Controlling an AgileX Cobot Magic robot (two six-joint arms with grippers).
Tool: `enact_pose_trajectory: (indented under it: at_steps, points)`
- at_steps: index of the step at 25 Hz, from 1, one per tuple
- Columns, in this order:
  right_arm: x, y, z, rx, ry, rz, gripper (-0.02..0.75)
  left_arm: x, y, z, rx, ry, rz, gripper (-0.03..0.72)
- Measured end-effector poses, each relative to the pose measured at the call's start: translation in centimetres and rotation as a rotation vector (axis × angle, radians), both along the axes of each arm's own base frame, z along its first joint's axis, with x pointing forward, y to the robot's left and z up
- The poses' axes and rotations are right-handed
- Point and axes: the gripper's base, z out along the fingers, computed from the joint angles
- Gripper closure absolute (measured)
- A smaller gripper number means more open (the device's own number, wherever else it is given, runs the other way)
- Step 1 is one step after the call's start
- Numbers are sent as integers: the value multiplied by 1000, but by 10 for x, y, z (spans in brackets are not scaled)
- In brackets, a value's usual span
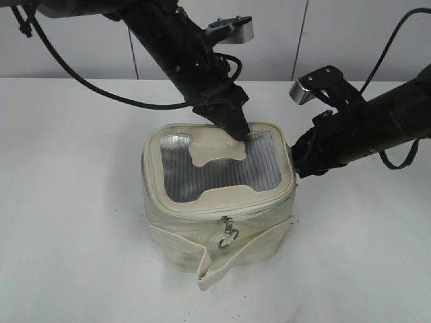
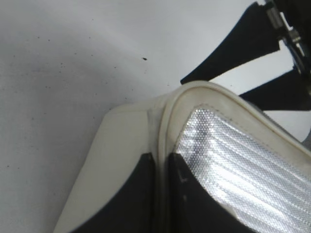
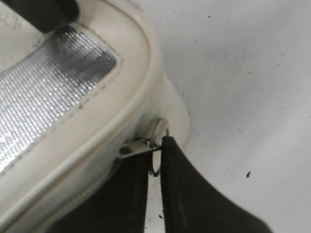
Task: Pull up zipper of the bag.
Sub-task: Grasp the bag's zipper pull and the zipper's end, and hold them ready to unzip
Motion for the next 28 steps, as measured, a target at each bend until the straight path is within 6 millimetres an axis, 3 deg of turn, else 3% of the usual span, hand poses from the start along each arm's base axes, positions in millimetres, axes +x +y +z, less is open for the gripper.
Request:
enact_pose_trajectory:
  at_steps: [2, 4, 16, 28]
  points:
    - [0, 1, 0, 9, 7, -10, 720, 0, 0, 0, 0, -2, 0, 641]
    - [-2, -1, 4, 22, 35, -42, 741, 0, 0, 1, 0, -1, -1, 641]
    - [-30, -7, 38, -5, 162, -12, 753, 0, 0, 1, 5, 11, 16, 643]
    - [-50, -8, 45, 1, 299, 21, 753, 0, 0, 1, 11, 36, 55, 643]
